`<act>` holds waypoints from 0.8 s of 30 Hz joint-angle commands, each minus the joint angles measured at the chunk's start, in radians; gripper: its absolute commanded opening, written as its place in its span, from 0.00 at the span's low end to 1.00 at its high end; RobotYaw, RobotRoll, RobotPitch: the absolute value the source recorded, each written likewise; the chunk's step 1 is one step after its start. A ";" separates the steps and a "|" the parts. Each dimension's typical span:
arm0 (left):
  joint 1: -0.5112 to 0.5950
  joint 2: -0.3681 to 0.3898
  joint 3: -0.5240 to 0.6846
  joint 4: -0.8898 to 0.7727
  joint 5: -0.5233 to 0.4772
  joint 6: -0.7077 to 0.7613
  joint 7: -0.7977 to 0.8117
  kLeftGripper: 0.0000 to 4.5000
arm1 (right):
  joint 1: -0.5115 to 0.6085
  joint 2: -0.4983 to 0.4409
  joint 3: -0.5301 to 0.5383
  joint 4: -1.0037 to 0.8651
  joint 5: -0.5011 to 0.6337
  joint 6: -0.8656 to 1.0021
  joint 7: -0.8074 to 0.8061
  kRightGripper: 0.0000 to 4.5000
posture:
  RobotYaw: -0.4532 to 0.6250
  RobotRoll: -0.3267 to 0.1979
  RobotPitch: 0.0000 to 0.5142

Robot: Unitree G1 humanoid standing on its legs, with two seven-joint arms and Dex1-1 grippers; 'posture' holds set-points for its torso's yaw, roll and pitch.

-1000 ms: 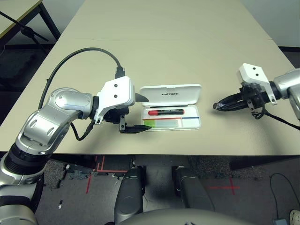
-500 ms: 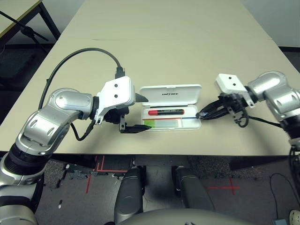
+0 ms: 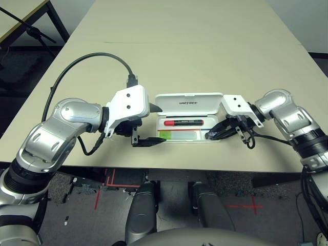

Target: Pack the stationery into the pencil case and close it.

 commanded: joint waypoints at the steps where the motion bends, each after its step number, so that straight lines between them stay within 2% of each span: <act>1: 0.005 0.016 0.003 -0.012 -0.005 0.004 -0.003 1.00 | 0.013 -0.004 -0.014 -0.017 -0.014 -0.015 -0.017 0.23 | 0.55 0.62 0.33; 4: 0.004 0.015 0.000 -0.007 -0.002 -0.001 -0.006 1.00 | 0.014 -0.018 -0.039 -0.028 0.005 0.008 -0.021 0.45 | 0.55 0.62 0.33; 8: 0.005 0.016 -0.002 -0.001 0.000 -0.007 -0.010 1.00 | 0.013 -0.062 -0.093 -0.067 0.075 0.124 0.012 0.79 | 0.54 0.62 0.34; 10: 0.006 0.016 -0.003 0.003 0.001 -0.011 -0.012 1.00 | 0.023 -0.130 -0.106 -0.093 0.128 0.205 0.040 0.95 | 0.53 0.62 0.33; 11: 0.007 0.016 -0.003 0.004 0.002 -0.013 -0.014 1.00 | 0.029 -0.167 -0.104 -0.105 0.155 0.232 0.047 0.99 | 0.53 0.62 0.33; 14: 0.007 0.018 -0.004 0.011 0.003 -0.019 -0.019 1.00 | 0.048 -0.282 -0.105 -0.109 0.233 0.274 0.049 0.99 | 0.52 0.62 0.33; 18: 0.000 0.015 -0.011 0.022 0.007 -0.027 -0.024 1.00 | 0.073 -0.368 -0.144 -0.063 0.277 0.290 0.049 0.99 | 0.51 0.62 0.33; 24: -0.006 0.010 -0.020 0.047 0.012 -0.047 -0.037 1.00 | 0.120 -0.345 -0.332 -0.011 0.371 0.329 0.025 0.99 | 0.48 0.62 0.32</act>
